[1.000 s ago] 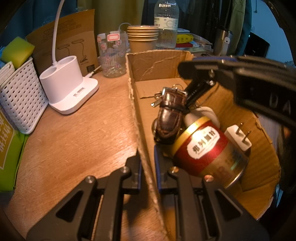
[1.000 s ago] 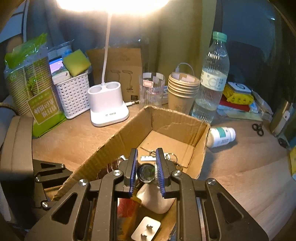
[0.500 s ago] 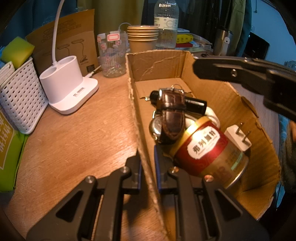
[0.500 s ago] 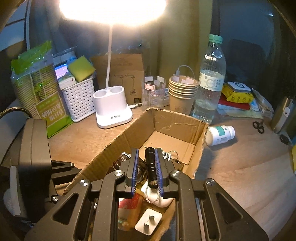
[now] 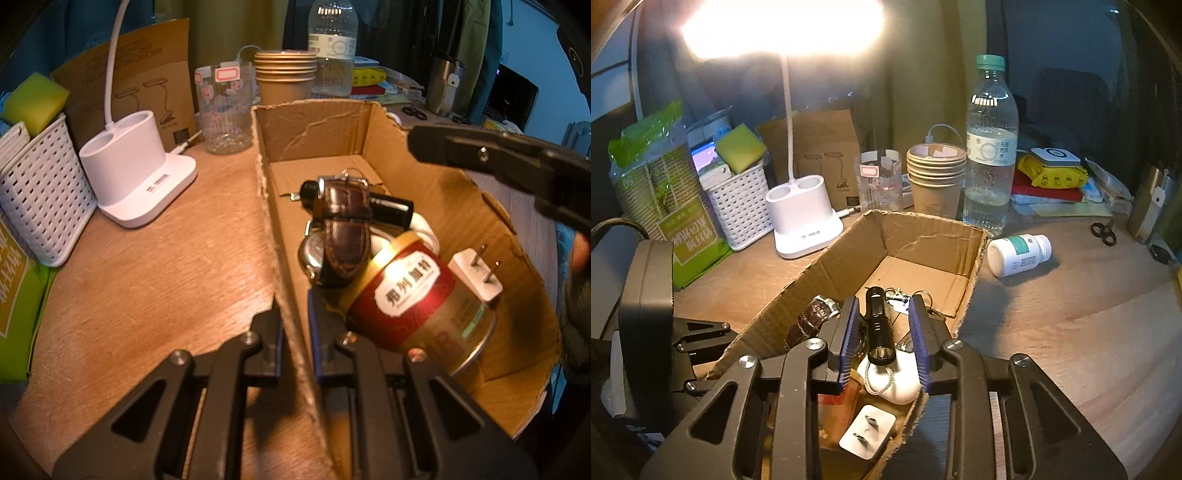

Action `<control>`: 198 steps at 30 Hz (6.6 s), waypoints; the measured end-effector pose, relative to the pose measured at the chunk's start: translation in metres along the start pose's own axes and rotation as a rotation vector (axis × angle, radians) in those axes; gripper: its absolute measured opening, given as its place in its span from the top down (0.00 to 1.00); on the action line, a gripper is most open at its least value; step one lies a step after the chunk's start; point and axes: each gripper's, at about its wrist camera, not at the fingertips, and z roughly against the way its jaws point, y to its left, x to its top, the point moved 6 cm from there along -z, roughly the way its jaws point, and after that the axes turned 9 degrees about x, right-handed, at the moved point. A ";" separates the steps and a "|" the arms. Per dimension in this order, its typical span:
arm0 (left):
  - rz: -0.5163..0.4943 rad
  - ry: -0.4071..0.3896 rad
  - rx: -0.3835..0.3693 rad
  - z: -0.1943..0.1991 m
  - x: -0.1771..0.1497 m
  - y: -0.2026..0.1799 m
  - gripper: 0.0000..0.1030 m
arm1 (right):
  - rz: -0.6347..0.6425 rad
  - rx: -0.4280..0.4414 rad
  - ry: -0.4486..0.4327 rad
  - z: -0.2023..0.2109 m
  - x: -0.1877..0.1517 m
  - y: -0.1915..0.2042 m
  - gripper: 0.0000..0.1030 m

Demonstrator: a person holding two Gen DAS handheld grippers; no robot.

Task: Organize rigid objects
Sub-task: 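Move the right gripper to the white pill bottle on the desk, then grasp the white pill bottle with the right gripper and lift it, then lower the pill bottle into the box and open the right gripper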

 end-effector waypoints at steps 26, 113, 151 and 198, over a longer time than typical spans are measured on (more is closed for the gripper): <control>0.000 0.000 0.000 0.000 0.000 0.000 0.88 | -0.126 -0.139 -0.040 0.011 0.008 -0.102 0.41; 0.001 -0.003 0.000 0.001 0.000 -0.001 0.88 | -0.240 -0.203 -0.029 0.022 -0.040 -0.108 0.56; 0.000 -0.003 0.000 0.001 0.000 -0.001 0.88 | -0.056 -0.103 -0.143 0.051 -0.001 -0.008 0.56; -0.001 -0.004 0.001 0.002 0.000 -0.001 0.88 | 0.112 -0.244 0.049 0.005 -0.025 0.012 0.51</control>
